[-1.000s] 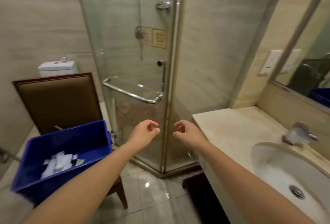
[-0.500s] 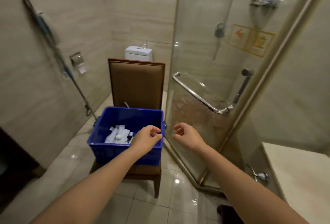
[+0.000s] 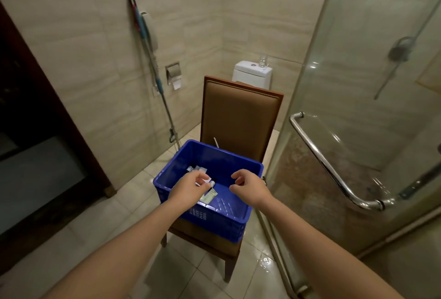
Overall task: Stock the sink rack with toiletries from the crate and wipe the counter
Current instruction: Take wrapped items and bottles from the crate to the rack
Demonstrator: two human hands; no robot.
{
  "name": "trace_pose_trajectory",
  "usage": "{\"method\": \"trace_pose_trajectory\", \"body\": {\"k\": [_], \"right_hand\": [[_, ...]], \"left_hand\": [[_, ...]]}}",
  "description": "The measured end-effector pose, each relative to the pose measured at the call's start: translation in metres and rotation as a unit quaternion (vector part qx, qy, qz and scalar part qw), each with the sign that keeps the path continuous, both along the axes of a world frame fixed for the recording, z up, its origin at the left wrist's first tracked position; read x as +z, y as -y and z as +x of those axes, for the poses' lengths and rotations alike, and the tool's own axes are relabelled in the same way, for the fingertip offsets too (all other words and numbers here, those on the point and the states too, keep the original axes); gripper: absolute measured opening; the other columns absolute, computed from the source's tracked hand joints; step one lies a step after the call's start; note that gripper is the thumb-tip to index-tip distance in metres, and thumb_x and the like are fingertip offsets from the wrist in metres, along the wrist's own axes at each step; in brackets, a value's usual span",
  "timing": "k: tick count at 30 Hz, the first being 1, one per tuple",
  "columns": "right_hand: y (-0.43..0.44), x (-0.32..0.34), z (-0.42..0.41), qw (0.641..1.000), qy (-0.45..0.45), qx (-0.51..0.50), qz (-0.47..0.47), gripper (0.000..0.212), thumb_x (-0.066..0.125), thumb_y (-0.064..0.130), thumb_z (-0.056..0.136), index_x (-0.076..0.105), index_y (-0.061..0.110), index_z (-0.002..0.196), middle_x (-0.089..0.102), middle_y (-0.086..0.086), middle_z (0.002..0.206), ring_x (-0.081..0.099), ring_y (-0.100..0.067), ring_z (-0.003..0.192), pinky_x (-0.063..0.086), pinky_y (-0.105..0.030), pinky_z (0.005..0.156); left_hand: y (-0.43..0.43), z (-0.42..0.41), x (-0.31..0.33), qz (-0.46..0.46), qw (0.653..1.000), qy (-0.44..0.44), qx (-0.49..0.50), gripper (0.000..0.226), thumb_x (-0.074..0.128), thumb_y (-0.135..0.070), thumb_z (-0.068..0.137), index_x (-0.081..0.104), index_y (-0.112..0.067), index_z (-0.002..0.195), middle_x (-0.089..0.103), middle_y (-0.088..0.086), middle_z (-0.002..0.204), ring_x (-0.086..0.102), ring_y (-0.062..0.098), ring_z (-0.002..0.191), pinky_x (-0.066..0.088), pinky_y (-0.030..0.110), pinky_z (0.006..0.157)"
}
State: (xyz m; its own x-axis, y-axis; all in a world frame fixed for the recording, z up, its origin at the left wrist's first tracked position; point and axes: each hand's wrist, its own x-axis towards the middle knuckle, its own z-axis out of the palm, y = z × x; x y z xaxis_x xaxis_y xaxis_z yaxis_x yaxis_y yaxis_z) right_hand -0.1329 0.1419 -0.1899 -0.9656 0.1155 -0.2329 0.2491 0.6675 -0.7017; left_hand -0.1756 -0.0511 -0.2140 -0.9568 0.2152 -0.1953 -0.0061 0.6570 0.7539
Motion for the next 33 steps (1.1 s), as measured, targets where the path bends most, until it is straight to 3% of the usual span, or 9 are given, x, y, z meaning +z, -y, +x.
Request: {"method": "trace_pose_trajectory", "body": {"k": [6,15,22,28,33], "right_hand": [[-0.012,-0.014,-0.026,0.999,0.016,0.033,-0.001,0.039,0.063,0.024,0.091,0.054,0.02,0.128,0.056,0.004,0.111,0.056,-0.012,0.098,0.044,-0.024,0.079],[-0.02,-0.033,-0.069,0.998,0.041,0.038,-0.024,0.04,0.065,0.022,0.09,0.054,0.019,0.129,0.056,0.003,0.11,0.057,-0.012,0.098,0.046,-0.025,0.083],[-0.014,-0.068,-0.121,0.995,0.08,-0.016,-0.049,0.04,0.065,0.018,0.09,0.055,0.017,0.128,0.056,0.004,0.105,0.057,-0.014,0.095,0.047,-0.025,0.081],[-0.002,-0.103,-0.179,0.986,0.128,-0.084,-0.063,0.037,0.064,0.017,0.091,0.055,0.015,0.126,0.053,0.003,0.103,0.055,-0.012,0.085,0.042,-0.018,0.064],[0.015,-0.137,-0.22,0.97,0.182,-0.143,-0.069,0.038,0.063,0.018,0.091,0.053,0.015,0.128,0.055,-0.003,0.119,0.055,-0.015,0.095,0.046,-0.027,0.076]], "left_hand": [[0.004,-0.015,-0.011,-0.013,1.0,0.009,0.026,0.028,0.064,-0.042,0.089,0.058,-0.033,0.115,0.061,-0.015,0.104,0.057,0.003,0.094,0.047,0.024,0.075],[0.003,-0.053,-0.033,-0.029,0.998,0.041,0.031,0.028,0.062,-0.034,0.092,0.056,-0.029,0.119,0.061,-0.011,0.11,0.058,0.008,0.101,0.051,0.028,0.084],[0.005,-0.124,-0.066,-0.036,0.996,0.079,-0.006,0.027,0.065,-0.036,0.089,0.057,-0.029,0.115,0.061,-0.012,0.104,0.06,0.006,0.092,0.054,0.028,0.08],[0.014,-0.202,-0.097,-0.046,0.989,0.133,-0.05,0.026,0.065,-0.037,0.089,0.058,-0.029,0.113,0.061,-0.01,0.101,0.062,0.009,0.089,0.056,0.036,0.081],[0.024,-0.263,-0.127,-0.055,0.978,0.181,-0.088,0.026,0.064,-0.031,0.09,0.057,-0.027,0.115,0.061,-0.007,0.101,0.063,0.013,0.087,0.051,0.028,0.07]]}}
